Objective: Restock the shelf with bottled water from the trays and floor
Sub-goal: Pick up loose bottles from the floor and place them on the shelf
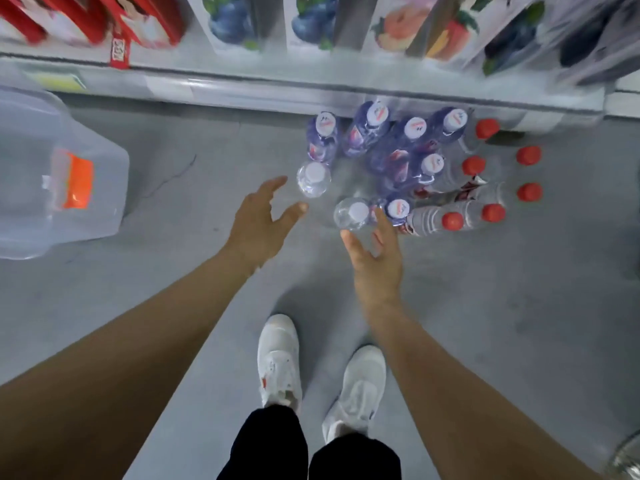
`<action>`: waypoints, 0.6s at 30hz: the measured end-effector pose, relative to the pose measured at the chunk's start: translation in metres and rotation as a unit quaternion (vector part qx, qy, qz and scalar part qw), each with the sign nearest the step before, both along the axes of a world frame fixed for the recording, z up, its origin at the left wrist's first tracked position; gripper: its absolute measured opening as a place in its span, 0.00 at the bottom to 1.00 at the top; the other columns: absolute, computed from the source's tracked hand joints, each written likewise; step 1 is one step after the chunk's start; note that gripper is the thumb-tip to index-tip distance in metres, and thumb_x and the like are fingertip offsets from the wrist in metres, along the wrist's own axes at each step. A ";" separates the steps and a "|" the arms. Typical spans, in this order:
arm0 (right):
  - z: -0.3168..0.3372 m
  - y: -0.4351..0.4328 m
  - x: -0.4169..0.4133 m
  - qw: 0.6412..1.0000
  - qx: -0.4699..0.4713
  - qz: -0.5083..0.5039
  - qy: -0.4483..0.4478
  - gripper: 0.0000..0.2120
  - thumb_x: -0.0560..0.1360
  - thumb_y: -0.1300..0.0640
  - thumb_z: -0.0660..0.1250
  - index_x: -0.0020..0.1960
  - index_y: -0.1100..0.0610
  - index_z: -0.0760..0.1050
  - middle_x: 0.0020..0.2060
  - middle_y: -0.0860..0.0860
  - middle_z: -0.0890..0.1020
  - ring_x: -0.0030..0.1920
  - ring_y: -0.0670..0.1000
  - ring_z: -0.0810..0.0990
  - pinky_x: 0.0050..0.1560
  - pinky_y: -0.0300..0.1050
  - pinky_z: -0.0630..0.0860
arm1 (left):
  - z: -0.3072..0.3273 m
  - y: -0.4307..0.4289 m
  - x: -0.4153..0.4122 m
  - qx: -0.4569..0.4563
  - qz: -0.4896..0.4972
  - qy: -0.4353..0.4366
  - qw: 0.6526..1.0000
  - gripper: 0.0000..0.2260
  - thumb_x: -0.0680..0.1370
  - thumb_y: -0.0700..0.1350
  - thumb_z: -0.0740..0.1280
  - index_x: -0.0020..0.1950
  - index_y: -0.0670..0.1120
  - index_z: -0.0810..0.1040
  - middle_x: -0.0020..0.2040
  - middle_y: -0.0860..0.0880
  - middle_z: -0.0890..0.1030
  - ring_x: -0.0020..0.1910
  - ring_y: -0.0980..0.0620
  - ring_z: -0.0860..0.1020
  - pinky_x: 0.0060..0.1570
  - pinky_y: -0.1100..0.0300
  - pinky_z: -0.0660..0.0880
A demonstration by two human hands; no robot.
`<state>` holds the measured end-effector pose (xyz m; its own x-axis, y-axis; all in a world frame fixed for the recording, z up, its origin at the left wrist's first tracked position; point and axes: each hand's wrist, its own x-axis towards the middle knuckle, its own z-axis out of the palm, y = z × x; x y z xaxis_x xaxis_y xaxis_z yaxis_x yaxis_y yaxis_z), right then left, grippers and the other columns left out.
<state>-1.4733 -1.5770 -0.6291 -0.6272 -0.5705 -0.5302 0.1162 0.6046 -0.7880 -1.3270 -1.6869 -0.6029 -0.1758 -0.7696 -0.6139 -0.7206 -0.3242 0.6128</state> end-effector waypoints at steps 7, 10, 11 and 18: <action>-0.058 -0.023 0.004 0.996 -0.043 -0.076 0.010 0.25 0.74 0.59 0.77 0.70 0.57 0.76 0.67 0.55 0.78 0.68 0.49 0.76 0.55 0.26 0.72 | -0.067 -0.025 -0.022 -0.025 -0.034 0.065 0.997 0.26 0.78 0.53 0.71 0.75 0.57 0.68 0.69 0.52 0.72 0.69 0.50 0.70 0.68 0.56 0.67; -0.065 -0.028 0.006 0.995 -0.028 -0.079 0.051 0.23 0.73 0.62 0.77 0.67 0.60 0.79 0.65 0.59 0.77 0.64 0.52 0.78 0.51 0.23 0.71 | -0.080 -0.034 -0.026 -0.022 -0.024 0.076 0.997 0.24 0.77 0.51 0.72 0.71 0.59 0.71 0.64 0.53 0.73 0.68 0.50 0.70 0.64 0.60 0.65; -0.066 -0.028 0.007 0.994 -0.027 -0.075 0.069 0.21 0.73 0.63 0.77 0.65 0.61 0.80 0.64 0.60 0.77 0.62 0.52 0.78 0.51 0.23 0.71 | -0.082 -0.036 -0.027 -0.025 -0.022 0.078 0.996 0.24 0.76 0.50 0.73 0.71 0.58 0.72 0.62 0.55 0.72 0.68 0.51 0.70 0.63 0.62 0.64; -0.058 -0.019 0.012 0.996 -0.020 -0.071 0.058 0.17 0.72 0.62 0.78 0.57 0.49 0.83 0.52 0.42 0.73 0.49 0.33 0.79 0.52 0.32 0.77 | -0.093 -0.050 -0.038 -0.052 0.002 0.087 0.995 0.19 0.72 0.46 0.77 0.61 0.53 0.79 0.61 0.50 0.79 0.57 0.53 0.74 0.49 0.77 0.63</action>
